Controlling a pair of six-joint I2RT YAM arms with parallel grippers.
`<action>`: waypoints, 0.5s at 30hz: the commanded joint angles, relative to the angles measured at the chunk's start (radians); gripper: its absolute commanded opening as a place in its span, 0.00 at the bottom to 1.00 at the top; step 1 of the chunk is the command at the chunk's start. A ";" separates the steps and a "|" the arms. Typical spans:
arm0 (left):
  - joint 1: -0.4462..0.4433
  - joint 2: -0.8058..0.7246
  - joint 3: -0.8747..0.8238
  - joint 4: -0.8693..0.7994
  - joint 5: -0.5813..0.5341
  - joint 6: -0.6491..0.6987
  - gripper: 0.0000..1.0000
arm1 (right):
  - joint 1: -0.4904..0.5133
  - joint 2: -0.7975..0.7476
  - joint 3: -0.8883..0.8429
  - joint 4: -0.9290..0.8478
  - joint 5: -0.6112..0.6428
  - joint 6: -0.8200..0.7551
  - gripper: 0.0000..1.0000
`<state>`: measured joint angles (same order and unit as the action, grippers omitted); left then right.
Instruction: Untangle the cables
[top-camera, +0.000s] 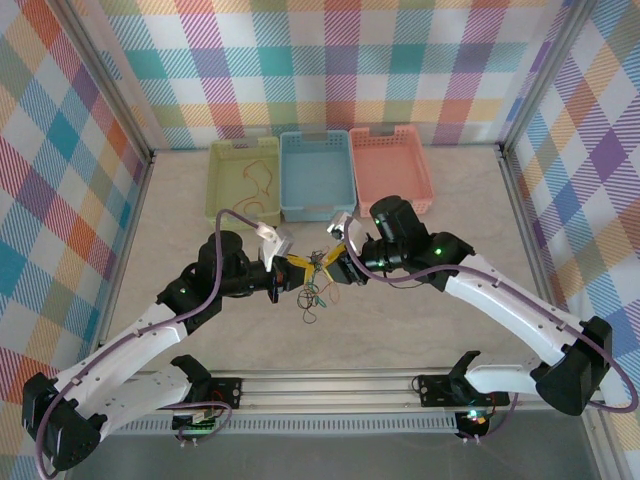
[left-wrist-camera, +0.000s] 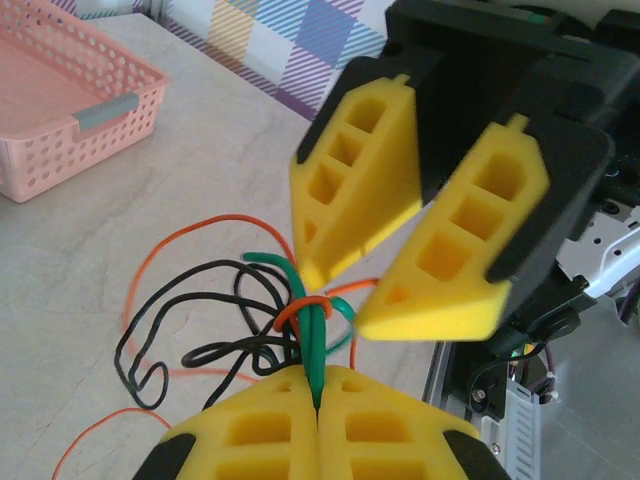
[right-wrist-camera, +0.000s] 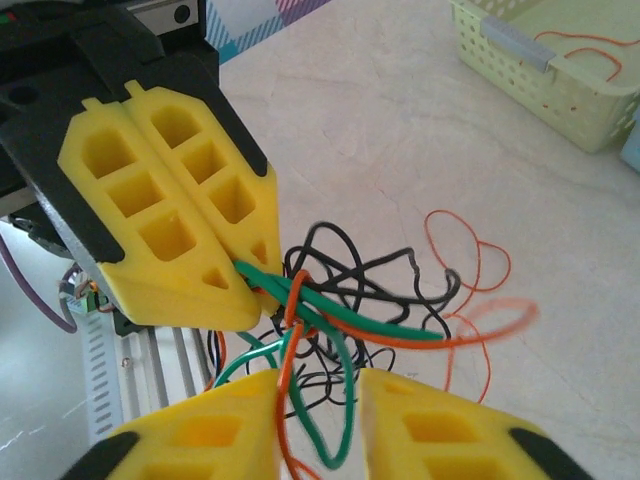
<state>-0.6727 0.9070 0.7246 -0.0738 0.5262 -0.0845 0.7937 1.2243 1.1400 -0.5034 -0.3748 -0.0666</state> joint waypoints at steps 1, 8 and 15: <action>-0.014 -0.002 0.030 0.019 0.000 0.017 0.00 | 0.008 -0.018 0.031 -0.008 0.024 -0.019 0.20; -0.014 -0.008 0.024 0.021 -0.013 0.013 0.00 | 0.008 -0.042 0.011 0.022 0.052 -0.024 0.00; -0.014 -0.006 0.026 0.024 -0.108 -0.037 0.00 | 0.008 -0.117 -0.056 -0.008 -0.007 -0.124 0.00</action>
<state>-0.6758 0.9085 0.7246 -0.0765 0.4747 -0.0937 0.8028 1.1358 1.1042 -0.4908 -0.3523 -0.1242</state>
